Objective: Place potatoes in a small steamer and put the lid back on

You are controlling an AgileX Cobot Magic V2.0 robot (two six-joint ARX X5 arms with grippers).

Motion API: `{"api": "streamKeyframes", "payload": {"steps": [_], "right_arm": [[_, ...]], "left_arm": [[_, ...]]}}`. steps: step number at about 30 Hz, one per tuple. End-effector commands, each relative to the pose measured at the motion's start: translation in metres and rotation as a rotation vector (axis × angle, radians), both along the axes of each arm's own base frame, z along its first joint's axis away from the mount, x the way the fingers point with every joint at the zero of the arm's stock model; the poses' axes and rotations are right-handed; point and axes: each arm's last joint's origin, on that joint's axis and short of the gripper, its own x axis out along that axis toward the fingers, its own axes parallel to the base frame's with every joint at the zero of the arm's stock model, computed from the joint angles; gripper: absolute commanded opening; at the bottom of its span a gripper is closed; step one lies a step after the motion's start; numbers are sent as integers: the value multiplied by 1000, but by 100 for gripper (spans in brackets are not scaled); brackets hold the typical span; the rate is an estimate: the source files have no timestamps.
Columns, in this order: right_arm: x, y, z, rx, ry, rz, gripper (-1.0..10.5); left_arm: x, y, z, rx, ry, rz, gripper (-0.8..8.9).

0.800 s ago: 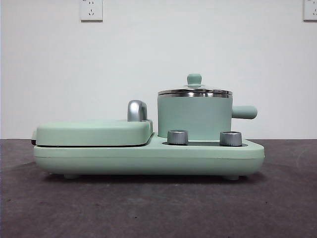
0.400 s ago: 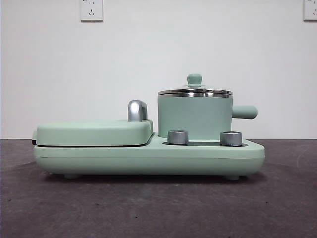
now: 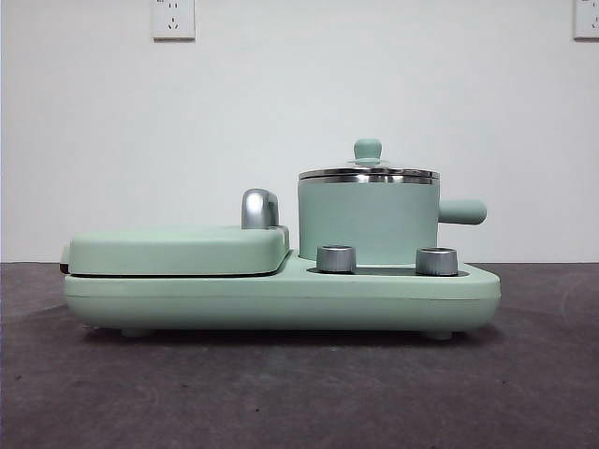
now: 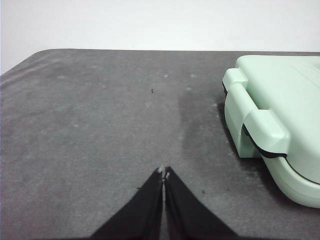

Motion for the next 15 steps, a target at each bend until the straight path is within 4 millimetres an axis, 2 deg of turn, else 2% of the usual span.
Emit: {"api": "streamKeyframes", "payload": {"steps": [1,5,8,12,15], "right_arm": [[0,1,3,-6,-23,10,15],[0,-13,3,-97,-132,-137,15],[3,-25,-11,-126,-232,-219,15],[10,-39,-51,-200,-423,-371,15],[13,-48,-92,-272,-492,-472,15]], "left_arm": [[1,0,-7,14,23,-6,6],[1,0,-7,14,23,-6,6],[1,0,-7,14,23,-6,6],[1,0,-7,14,23,-6,6],[1,0,-7,14,23,-6,6]]}}
